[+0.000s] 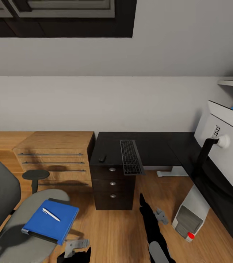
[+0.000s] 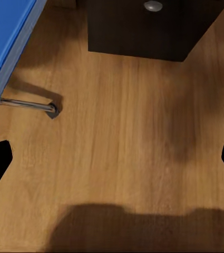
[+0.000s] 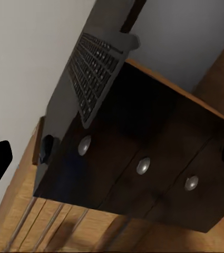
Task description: In the bedroom, organize the workspace by keeping the computer under the desk, ensuring the monitor is on the desk, placing the keyboard on the desk next to the monitor, placing the mouse on the desk next to the keyboard, moving the folder from the swivel chair onto the desk next to the mouse, stacking the notebook on top of the folder with the pen on top of the notebook, and positioning the swivel chair next to the desk.
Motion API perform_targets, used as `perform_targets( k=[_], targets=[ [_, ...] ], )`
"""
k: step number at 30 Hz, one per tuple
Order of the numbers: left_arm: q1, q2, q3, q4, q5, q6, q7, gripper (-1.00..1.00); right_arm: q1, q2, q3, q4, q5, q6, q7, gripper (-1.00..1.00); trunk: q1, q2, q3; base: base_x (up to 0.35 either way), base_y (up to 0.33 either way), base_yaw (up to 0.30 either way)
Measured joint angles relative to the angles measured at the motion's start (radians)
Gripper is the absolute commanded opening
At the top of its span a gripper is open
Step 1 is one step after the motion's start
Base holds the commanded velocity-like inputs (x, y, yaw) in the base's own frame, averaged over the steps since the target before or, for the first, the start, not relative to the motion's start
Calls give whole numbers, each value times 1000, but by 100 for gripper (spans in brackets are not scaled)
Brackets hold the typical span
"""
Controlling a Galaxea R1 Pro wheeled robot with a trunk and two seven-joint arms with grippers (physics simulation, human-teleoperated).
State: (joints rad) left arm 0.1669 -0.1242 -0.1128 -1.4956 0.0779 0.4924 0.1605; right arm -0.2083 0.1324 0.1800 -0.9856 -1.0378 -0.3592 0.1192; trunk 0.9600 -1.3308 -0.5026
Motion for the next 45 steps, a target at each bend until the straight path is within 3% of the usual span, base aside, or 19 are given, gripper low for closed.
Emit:
perform_targets(
  k=[2, 5, 10, 15, 18, 21, 24, 29, 34, 45],
  targets=[
    [0, 2, 0, 47, -1, -7, 1, 100, 23, -24, 0, 7, 64, 0, -1, 100, -8, 14, 6, -5, -2, 0],
    [1, 10, 1, 106, -2, -46, 1, 100, 48, -59, -1, 35, 118, 0, -1, 100, -19, 35, 16, -3, -1, 0],
    [2, 27, 1, 186, -3, -180, 0, 100, 63, -112, -1, 108, 150, -1, -1, 100, -38, 70, 31, -1, 0, 0],
    [2, 33, 0, 245, -4, -285, 2, 100, 66, -140, -3, 174, 158, 0, -1, 100, -58, 105, 47, 0, 0, 0],
    [2, 34, 0, 284, -4, -334, 3, 100, 67, -148, -4, 211, 160, 1, 0, 100, -69, 126, 56, 0, 0, 0],
    [2, 33, -1, 349, -5, -435, 4, 100, 68, -152, -3, 305, 166, 1, 2, 100, -81, 147, 66, 0, 0, 0],
    [2, 33, -2, 362, -5, -455, 4, 100, 68, -152, 1, 349, 182, 0, 2, 100, -92, 168, 75, 0, 0, 0],
    [2, 33, -1, 369, -4, -466, 7, 100, 68, -152, 2, 386, 235, 0, 2, 100, -111, 203, 91, 0, 0, 0],
    [2, 34, 0, 371, -4, -469, 29, 100, 68, -152, 1, 400, 258, -8, -1, 100, -130, 238, 107, 0, 0, 0],
    [2, 33, 0, 396, -1, -470, 87, 100, 68, -145, 14, 455, 284, -158, -3, 100, -173, 315, 141, -17, 0, 0]
  ],
)
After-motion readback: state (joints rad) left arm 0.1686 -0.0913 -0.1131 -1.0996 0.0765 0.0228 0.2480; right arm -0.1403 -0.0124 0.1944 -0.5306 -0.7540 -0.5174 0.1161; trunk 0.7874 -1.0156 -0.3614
